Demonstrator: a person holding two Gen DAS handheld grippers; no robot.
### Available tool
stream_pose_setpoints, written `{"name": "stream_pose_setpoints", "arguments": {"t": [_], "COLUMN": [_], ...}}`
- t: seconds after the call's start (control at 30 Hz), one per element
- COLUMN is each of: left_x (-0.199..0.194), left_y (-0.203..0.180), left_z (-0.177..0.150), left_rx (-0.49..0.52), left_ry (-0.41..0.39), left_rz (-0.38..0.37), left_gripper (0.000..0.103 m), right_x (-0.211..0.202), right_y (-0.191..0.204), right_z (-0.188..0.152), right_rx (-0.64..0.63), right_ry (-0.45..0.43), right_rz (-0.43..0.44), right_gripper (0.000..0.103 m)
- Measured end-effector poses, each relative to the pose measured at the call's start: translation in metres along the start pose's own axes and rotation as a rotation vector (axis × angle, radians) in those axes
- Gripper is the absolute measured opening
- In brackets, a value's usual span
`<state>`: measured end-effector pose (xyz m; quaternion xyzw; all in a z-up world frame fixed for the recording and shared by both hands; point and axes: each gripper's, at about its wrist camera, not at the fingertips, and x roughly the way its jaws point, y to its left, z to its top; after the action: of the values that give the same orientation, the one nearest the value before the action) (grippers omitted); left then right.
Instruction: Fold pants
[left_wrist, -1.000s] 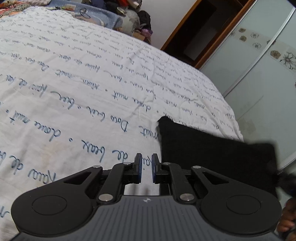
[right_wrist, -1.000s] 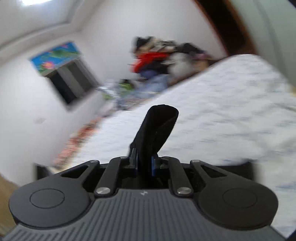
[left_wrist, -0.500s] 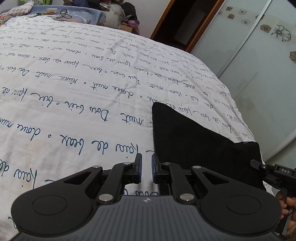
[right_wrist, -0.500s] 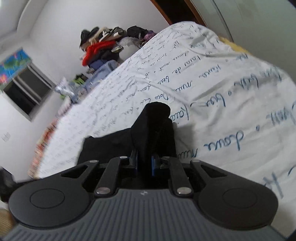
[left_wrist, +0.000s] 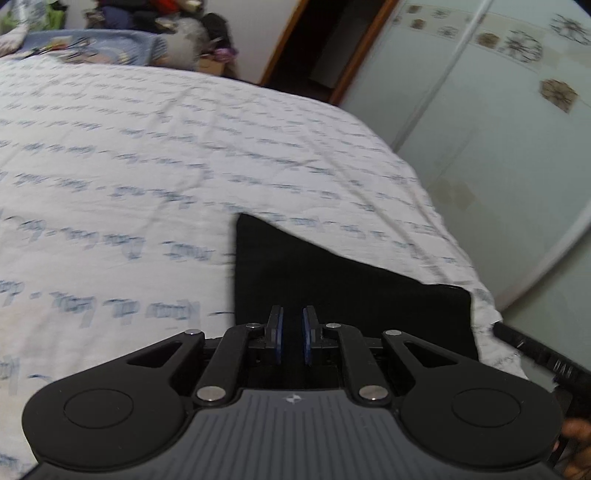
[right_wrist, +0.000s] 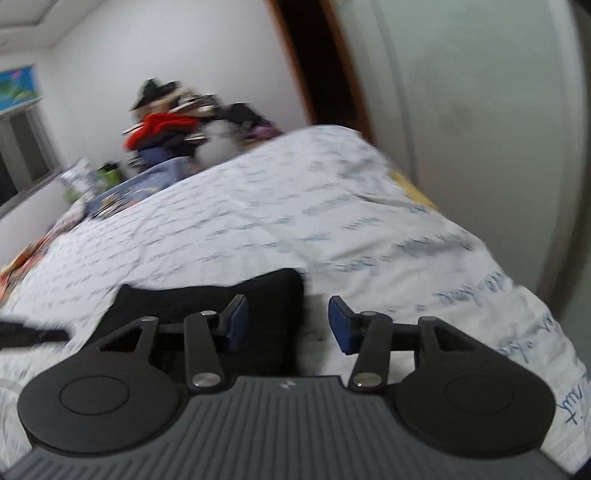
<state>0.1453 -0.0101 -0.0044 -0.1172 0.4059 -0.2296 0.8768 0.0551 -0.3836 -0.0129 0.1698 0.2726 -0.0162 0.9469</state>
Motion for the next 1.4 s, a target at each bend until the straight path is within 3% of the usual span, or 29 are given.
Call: {"name": "stream_pose_setpoints", "arguments": {"t": [0.1,0.17,0.2,0.27,0.33,0.4,0.47,0.53,0.57,0.63,0.77,0.8,0.83,0.97,1.03,1.07,1.13,1.2,1.27,1.4], "left_x": [0.017,0.032,0.034,0.03,0.029,0.037,0.056,0.081,0.095,0.116,0.099,0.09,0.08,0.047,0.045,0.049,0.055,0.051,0.046,0.047], "left_y": [-0.022,-0.033,-0.037,-0.039,-0.042,-0.046,-0.043,-0.039,-0.037,-0.032,-0.038,-0.041,-0.044,-0.052,-0.057,-0.06,-0.068,-0.077,-0.081,-0.079], "left_z": [-0.012,-0.023,-0.027,-0.025,-0.009,0.01,0.024,0.031,0.031,0.028,0.027,0.023,0.018,-0.012,-0.031,-0.038,-0.052,-0.058,-0.059,-0.059], "left_rx": [0.068,0.146,0.172,0.19,0.177,0.165,0.144,0.125,0.137,0.167,0.17,0.187,0.208,0.241,0.267,0.295,0.376,0.421,0.433,0.395], "left_ry": [-0.009,0.053,0.07,0.028,-0.009,-0.022,-0.012,0.031,0.05,0.063,0.014,-0.007,-0.024,-0.052,-0.037,-0.024,-0.054,-0.084,-0.099,-0.084], "left_rz": [-0.014,0.025,0.044,0.051,0.048,0.021,0.021,0.062,0.08,0.106,0.123,0.121,0.121,0.115,0.119,0.134,0.183,0.234,0.233,0.237], "left_gripper": [0.014,0.014,0.014,0.014,0.014,0.014,0.015,0.015,0.015,0.014,0.015,0.015,0.015,0.017,0.028,0.039,0.044,0.053,0.064,0.066], "right_x": [0.0,0.01,0.018,0.019,0.011,0.009,0.021,0.05,0.065,0.094,0.099,0.09,0.08,0.033,0.019,0.017,0.017,0.012,-0.001,-0.015], "right_y": [0.025,0.036,0.038,0.041,0.043,0.051,0.062,0.061,0.056,0.044,0.025,0.03,0.036,0.052,0.057,0.057,0.053,0.046,0.046,0.043], "right_z": [-0.01,-0.021,-0.026,-0.031,-0.02,-0.004,0.009,0.017,0.018,0.016,0.019,0.018,0.016,-0.004,-0.021,-0.03,-0.046,-0.042,-0.038,-0.036], "right_rx": [-0.101,-0.158,-0.191,-0.253,-0.249,-0.262,-0.314,-0.315,-0.301,-0.303,-0.196,-0.22,-0.248,-0.311,-0.341,-0.368,-0.413,-0.32,-0.293,-0.258], "right_ry": [0.027,0.074,0.114,0.108,0.056,0.014,0.007,0.064,0.1,0.148,0.13,0.109,0.091,0.06,0.086,0.103,0.106,0.098,0.055,0.022], "right_rz": [0.077,0.09,0.056,-0.066,-0.022,0.012,0.03,0.029,0.016,-0.045,-0.037,-0.051,-0.062,-0.016,0.0,-0.016,-0.054,-0.043,-0.058,-0.06], "right_gripper": [0.058,0.057,0.057,0.057,0.045,0.045,0.036,0.019,0.015,0.0,0.0,0.001,0.01,0.012,0.011,0.011,0.018,0.019,0.019,0.019]}}
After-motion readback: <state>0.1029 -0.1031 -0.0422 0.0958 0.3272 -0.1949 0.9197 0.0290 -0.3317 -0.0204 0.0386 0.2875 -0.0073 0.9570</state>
